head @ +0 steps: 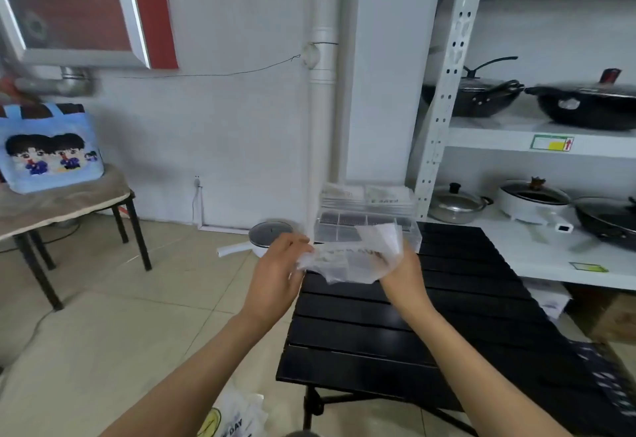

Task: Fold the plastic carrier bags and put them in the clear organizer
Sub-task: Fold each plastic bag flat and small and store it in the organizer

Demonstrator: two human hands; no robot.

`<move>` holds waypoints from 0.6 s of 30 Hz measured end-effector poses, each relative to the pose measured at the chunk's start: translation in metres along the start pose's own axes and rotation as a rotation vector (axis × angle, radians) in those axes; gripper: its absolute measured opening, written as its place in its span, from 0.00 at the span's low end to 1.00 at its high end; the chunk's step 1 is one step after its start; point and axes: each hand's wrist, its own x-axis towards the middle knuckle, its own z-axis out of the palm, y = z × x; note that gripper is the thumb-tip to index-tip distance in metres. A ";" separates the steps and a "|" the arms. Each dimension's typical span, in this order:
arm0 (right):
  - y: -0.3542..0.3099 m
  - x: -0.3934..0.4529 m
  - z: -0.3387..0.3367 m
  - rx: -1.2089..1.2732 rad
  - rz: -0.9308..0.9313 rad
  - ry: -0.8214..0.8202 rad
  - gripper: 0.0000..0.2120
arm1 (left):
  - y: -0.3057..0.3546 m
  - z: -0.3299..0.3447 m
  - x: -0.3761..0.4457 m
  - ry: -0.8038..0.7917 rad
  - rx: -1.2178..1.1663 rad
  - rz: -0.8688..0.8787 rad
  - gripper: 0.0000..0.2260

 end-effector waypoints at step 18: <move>0.110 -0.050 -0.058 -1.046 0.005 -0.141 0.14 | -0.012 0.079 -0.046 -0.592 0.037 -0.240 0.24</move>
